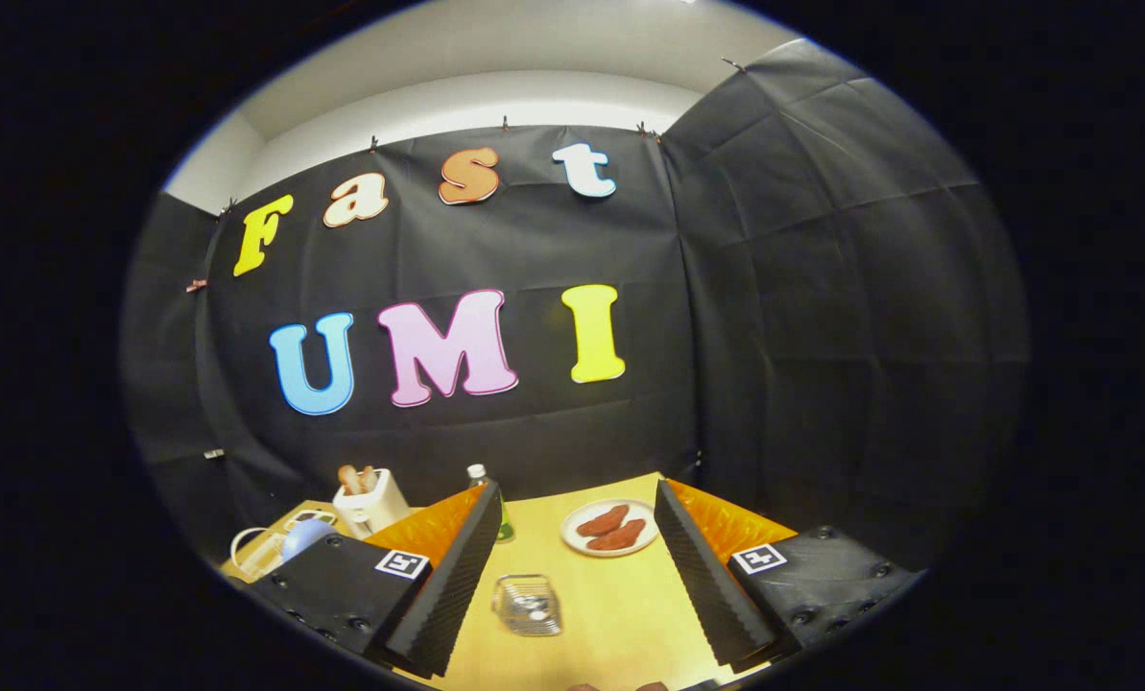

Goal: Take the plate from the dish rack, then take the spoon from the basket and place it into the plate.

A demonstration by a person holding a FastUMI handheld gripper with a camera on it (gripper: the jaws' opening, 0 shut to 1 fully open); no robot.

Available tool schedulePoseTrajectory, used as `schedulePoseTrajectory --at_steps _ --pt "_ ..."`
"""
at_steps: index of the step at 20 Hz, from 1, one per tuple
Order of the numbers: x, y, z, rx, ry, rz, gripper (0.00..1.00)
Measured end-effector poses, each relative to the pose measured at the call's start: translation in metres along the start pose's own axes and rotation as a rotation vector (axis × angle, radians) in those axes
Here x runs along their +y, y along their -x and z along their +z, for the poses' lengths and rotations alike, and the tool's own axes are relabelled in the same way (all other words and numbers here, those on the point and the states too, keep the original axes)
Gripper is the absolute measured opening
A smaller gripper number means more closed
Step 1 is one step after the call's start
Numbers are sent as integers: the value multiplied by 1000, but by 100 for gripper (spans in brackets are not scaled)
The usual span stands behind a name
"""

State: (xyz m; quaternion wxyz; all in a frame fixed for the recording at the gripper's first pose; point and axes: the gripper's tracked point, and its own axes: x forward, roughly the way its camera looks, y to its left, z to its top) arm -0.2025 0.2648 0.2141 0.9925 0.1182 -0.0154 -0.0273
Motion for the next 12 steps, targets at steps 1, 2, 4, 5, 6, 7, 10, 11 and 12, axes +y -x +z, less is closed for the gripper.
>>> schedulePoseTrajectory --at_steps 1,2,4,5,6,7,10,11,12 --pt "17 2 -8 7 16 15 99" --pt "31 2 -11 4 46 29 99" --pt "60 2 -14 3 91 79 99" --pt "77 3 -18 13 102 113 98" --pt "89 3 -21 11 116 143 98" --pt "98 2 -22 4 138 166 98" --pt "125 -2 -29 30 176 231 98" --pt "137 -3 -30 47 170 262 98" --pt "152 -4 -36 85 165 303 98"
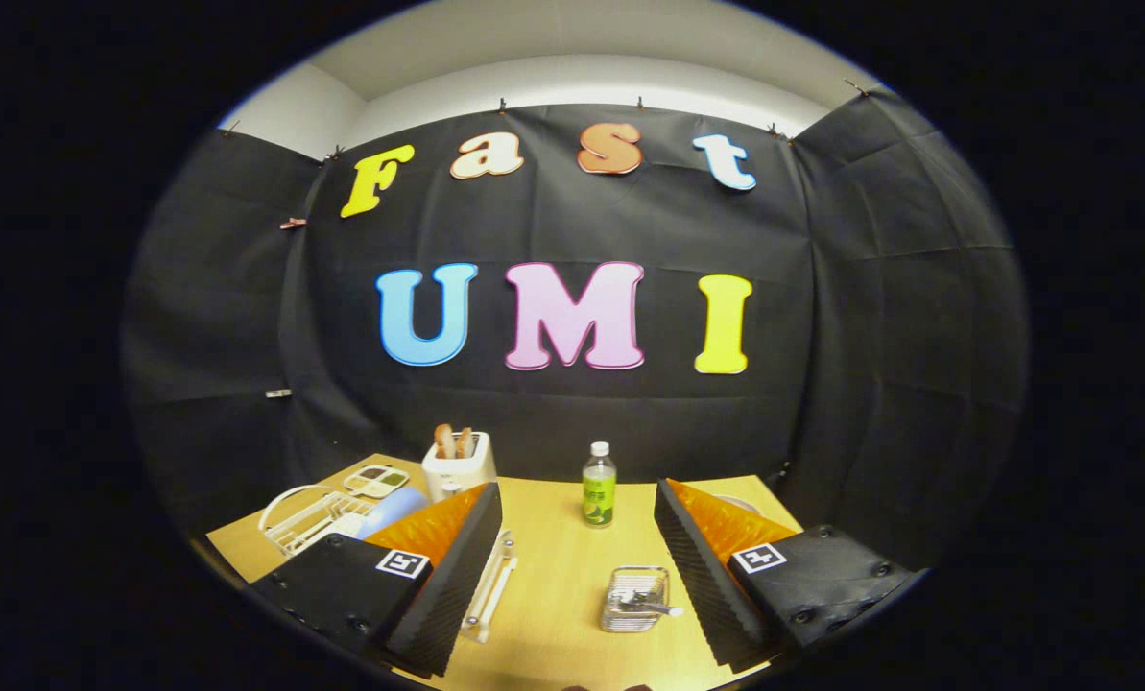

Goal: Take the plate from the dish rack, then take the spoon from the basket and place it into the plate.

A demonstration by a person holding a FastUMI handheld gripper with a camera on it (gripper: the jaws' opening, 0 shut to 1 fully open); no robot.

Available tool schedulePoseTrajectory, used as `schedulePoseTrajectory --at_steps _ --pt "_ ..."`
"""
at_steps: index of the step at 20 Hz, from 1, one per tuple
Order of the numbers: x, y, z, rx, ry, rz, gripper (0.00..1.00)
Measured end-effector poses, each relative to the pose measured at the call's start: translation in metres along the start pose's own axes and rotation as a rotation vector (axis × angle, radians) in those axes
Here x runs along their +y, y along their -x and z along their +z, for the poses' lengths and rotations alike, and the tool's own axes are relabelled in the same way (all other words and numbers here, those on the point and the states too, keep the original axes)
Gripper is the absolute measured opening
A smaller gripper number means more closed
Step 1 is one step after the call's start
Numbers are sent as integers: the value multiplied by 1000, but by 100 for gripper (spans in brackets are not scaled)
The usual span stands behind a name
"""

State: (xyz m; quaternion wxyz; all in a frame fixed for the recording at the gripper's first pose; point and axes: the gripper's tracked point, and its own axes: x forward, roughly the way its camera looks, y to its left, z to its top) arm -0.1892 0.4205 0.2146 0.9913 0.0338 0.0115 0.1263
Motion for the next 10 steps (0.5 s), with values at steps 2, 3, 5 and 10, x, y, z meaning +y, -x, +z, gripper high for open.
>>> schedulePoseTrajectory --at_steps 2,3,5,10 --pt "23 -14 -15 86 3 67 98" --pt "32 -20 -21 134 7 94 98" --pt "56 -34 -28 210 22 148 99" --pt "114 -67 -25 282 47 228 99"
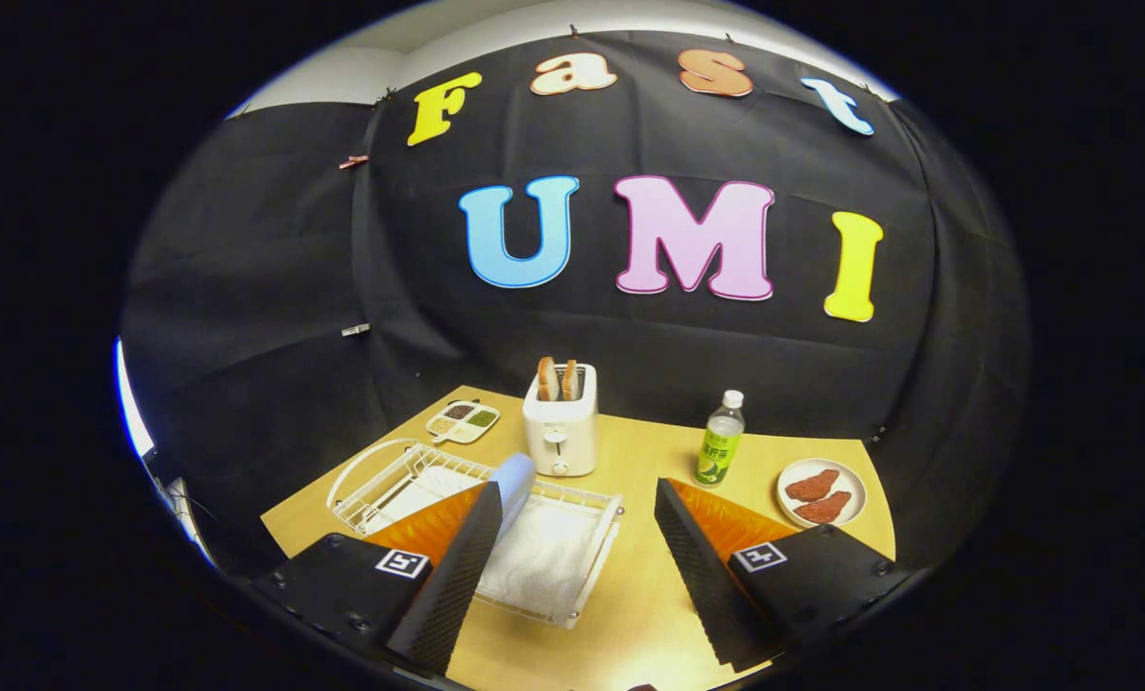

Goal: Take the plate from the dish rack, then take the spoon from the basket and place it into the plate.

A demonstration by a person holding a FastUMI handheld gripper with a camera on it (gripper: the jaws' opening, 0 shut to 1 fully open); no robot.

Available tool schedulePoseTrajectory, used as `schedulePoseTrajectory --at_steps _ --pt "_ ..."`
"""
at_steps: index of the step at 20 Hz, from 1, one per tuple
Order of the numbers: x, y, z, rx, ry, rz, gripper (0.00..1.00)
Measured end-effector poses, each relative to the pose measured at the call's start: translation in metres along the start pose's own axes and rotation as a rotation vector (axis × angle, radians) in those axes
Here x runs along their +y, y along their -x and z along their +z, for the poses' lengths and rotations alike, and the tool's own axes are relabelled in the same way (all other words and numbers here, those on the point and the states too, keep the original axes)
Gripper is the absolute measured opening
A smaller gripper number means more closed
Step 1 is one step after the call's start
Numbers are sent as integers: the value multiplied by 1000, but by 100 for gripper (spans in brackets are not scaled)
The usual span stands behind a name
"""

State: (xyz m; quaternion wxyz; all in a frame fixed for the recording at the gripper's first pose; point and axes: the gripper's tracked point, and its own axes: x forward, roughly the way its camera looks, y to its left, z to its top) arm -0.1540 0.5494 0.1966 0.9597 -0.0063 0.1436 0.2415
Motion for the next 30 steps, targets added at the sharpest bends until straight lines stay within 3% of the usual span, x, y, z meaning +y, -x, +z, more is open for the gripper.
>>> schedulePoseTrajectory --at_steps 5,11,16,18,21,26,30 --pt "56 -48 -10 100 17 60 98" --pt "67 -101 -63 294 -16 -4 88" --pt "66 -132 -96 421 -79 -51 68" --pt "73 -143 -109 486 -134 -58 54" --pt "63 -152 -113 528 -168 -112 49" --pt "49 -153 -109 519 -203 -228 31" --pt "43 -148 -99 476 -196 -295 27"
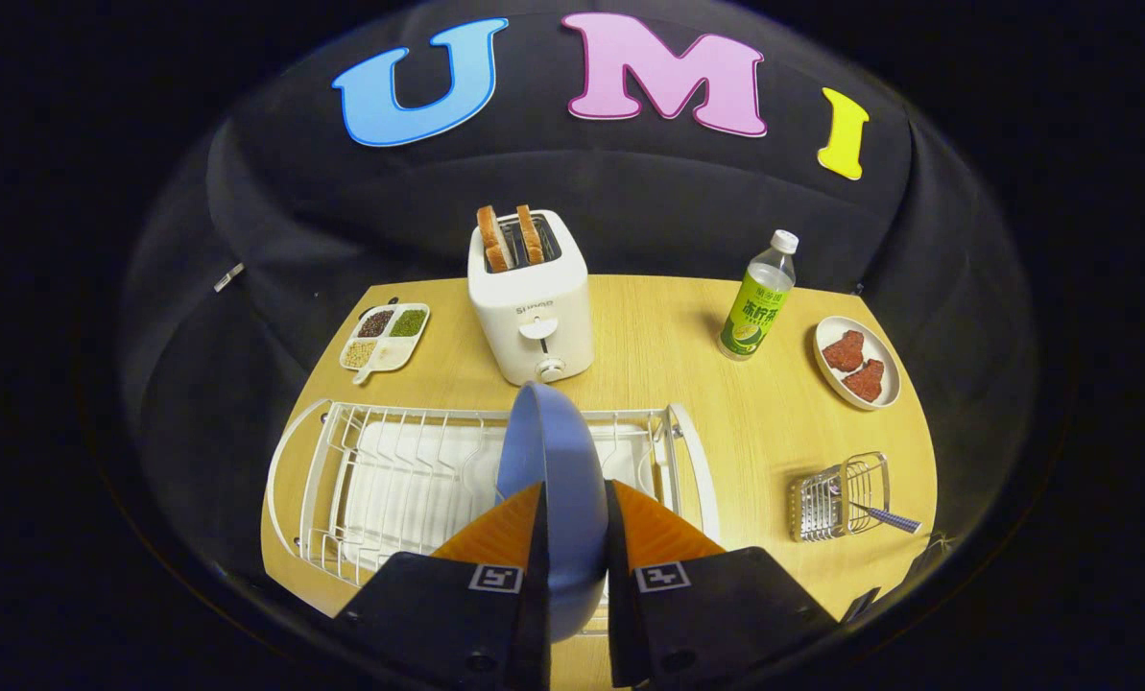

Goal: Take the plate from the dish rack, then take the spoon from the basket and place it into the plate.

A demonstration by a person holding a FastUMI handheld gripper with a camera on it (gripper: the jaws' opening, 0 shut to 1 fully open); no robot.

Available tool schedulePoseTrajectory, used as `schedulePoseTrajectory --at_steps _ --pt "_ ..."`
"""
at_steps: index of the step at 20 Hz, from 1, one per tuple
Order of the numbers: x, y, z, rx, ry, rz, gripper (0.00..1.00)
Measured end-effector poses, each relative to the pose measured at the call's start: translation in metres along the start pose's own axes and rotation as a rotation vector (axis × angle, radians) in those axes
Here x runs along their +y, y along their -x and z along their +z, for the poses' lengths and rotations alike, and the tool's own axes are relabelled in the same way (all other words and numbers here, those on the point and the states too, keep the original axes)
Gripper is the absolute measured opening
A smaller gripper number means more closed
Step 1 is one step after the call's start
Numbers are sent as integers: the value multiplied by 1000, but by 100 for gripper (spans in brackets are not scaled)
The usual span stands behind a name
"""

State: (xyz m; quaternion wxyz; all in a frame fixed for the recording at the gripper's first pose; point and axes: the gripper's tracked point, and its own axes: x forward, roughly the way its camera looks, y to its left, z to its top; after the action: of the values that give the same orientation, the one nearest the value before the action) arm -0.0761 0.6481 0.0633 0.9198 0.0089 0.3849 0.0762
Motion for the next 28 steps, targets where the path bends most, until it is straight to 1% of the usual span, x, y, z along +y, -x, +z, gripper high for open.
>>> schedulePoseTrajectory --at_steps 5,8,11,12,13,15,17,18,20,21,24,26,28 --pt "-5 6 -2 4 -16 -43 28" --pt "-3 10 4 -5 -52 -72 27" --pt "2 14 7 -37 -18 -94 27" --pt "3 17 10 -53 -16 -99 27" --pt "-4 24 18 -89 -13 -126 27" --pt "-11 32 44 -177 -15 -138 26" --pt "-12 39 54 -187 -19 -102 23" --pt "-17 42 58 -196 -10 -93 21" --pt "-31 48 66 -237 36 -94 19" --pt "-29 52 65 -246 55 -71 20" --pt "-34 73 58 -251 67 37 18" --pt "-51 96 55 -273 68 81 18" --pt "-84 121 48 -299 64 92 18"
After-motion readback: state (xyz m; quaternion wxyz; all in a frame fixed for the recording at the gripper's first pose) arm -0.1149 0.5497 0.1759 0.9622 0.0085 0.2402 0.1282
